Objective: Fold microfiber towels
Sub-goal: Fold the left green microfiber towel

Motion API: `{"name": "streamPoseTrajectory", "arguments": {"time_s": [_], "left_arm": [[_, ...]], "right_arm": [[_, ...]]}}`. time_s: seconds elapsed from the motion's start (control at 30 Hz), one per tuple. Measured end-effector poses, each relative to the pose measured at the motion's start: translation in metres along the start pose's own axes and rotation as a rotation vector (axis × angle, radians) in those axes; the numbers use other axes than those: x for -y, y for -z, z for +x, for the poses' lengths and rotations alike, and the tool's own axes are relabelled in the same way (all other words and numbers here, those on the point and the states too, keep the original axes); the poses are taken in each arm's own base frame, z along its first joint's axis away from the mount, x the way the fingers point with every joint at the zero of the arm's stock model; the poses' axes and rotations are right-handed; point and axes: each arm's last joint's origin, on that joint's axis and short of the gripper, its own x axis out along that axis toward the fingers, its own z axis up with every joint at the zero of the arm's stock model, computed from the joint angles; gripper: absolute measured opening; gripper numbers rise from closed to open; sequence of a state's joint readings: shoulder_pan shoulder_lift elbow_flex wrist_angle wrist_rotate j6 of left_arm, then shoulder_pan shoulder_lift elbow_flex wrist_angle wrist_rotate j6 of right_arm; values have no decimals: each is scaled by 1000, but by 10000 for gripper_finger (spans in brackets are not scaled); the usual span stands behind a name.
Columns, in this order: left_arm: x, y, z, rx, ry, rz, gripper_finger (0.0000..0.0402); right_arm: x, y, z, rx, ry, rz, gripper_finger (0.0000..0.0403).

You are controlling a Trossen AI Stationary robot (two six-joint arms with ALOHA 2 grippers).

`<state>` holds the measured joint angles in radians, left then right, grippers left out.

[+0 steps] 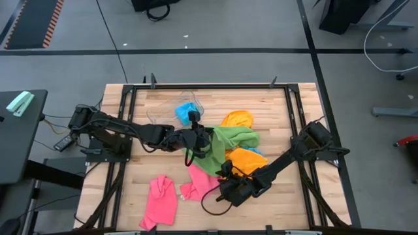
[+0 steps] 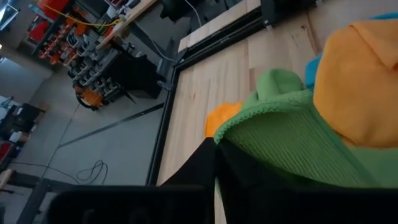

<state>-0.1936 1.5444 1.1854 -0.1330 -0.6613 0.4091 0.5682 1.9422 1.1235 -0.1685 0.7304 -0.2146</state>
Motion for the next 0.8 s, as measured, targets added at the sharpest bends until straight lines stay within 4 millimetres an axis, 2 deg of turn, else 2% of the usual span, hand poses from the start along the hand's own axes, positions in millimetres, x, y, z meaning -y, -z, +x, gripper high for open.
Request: {"name": "streamPoseTrajectory", "arguments": {"time_s": [0.17,0.33,0.47,0.6,0.73,0.8], "left_arm": [[0,0,0,2,0,-5,10],[0,0,0,1,0,-6,35],[0,0,0,1,0,-6,29],[0,0,0,1,0,-6,9],[1,-1,-1,7,1,-8,10],[1,-4,-4,27,1,-12,17]], "right_arm": [[3,2,3,-13,15,-29,175],[5,4,13,-12,-37,-11,128],[7,3,15,-4,-36,30,86],[10,1,10,12,-42,66,44],[19,-3,2,36,-43,128,38],[28,-8,-10,71,-39,184,37]]}}
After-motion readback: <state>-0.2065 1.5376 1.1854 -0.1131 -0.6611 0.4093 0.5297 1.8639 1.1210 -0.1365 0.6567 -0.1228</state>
